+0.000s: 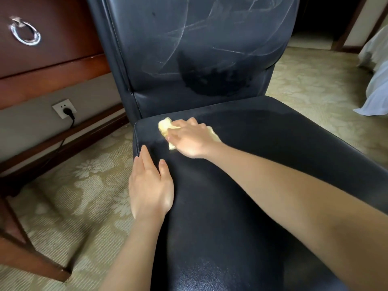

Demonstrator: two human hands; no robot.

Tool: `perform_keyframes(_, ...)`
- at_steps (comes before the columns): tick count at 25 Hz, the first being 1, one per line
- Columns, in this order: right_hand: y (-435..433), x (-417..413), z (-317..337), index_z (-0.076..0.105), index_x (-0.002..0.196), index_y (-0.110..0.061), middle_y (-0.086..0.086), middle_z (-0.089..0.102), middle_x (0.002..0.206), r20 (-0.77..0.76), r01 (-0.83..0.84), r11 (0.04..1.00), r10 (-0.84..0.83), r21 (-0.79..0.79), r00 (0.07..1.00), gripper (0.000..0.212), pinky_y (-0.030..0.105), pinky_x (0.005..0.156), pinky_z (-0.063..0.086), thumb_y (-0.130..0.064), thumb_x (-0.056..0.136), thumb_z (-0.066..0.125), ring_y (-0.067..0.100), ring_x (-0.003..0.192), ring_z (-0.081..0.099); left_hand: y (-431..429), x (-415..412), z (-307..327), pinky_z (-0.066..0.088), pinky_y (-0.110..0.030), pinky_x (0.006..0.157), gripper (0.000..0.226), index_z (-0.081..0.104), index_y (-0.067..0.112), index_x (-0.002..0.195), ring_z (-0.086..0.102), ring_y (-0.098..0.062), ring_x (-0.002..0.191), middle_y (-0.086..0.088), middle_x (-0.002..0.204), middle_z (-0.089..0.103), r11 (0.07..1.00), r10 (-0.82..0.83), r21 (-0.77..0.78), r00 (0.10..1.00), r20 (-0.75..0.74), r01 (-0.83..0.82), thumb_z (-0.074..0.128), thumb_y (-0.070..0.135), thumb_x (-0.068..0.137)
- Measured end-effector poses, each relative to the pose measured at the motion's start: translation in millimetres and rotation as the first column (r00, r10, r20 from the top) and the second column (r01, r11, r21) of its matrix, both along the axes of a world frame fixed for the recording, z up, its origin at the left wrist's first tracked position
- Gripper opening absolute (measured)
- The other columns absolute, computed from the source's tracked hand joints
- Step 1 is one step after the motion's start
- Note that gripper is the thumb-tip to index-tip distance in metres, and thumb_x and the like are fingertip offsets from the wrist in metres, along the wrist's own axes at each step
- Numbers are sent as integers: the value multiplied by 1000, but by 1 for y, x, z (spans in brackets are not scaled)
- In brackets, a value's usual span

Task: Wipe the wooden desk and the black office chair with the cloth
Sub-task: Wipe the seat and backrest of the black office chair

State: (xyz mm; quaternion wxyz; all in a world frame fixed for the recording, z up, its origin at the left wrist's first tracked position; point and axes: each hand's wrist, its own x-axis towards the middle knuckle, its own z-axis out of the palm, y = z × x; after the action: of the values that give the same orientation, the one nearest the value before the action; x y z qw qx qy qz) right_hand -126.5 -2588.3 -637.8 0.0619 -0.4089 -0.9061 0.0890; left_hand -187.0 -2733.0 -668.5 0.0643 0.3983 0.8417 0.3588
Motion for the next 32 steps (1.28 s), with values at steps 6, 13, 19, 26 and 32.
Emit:
perform_keyframes(6,-30,55,-2,61,125,-35,-11,51,132,-224,-406,914,400,20,889,34,35,98,28,-19,97,49,12,108,37,-2,-1,-1,19,-38,116,56,14,17,151,16,-17,144,-2,157,22,1000,-24,10,999,25,24,22,37,99)
perform_keyframes(13,5,123,-1,59,126,-36,-11,53,127,-114,-337,935,349,113,930,33,34,93,37,-21,99,47,9,96,34,-3,0,-1,13,-34,117,52,19,17,150,8,-11,146,3,158,17,998,-35,-42,999,13,35,19,35,101)
perform_keyframes(19,58,137,5,53,131,-29,-3,41,142,41,94,985,-101,142,994,37,38,94,35,-20,101,33,25,111,37,-4,0,1,11,-33,118,51,22,18,150,7,-11,146,3,158,16,999,-23,-35,999,30,25,21,33,101)
perform_keyframes(26,92,67,-4,47,134,-12,4,40,141,-40,391,910,-390,139,920,37,39,90,31,-10,98,37,32,116,35,-3,1,-1,8,-29,117,48,23,24,150,7,-9,145,6,158,17,1000,-23,17,999,37,22,21,29,101)
perform_keyframes(32,79,-12,3,46,129,-21,9,42,129,-53,395,918,-396,-30,917,44,37,85,29,-7,88,40,35,112,40,-2,-2,-2,9,-30,118,48,24,25,149,8,-8,145,7,157,18,1000,-10,23,999,39,9,22,29,101)
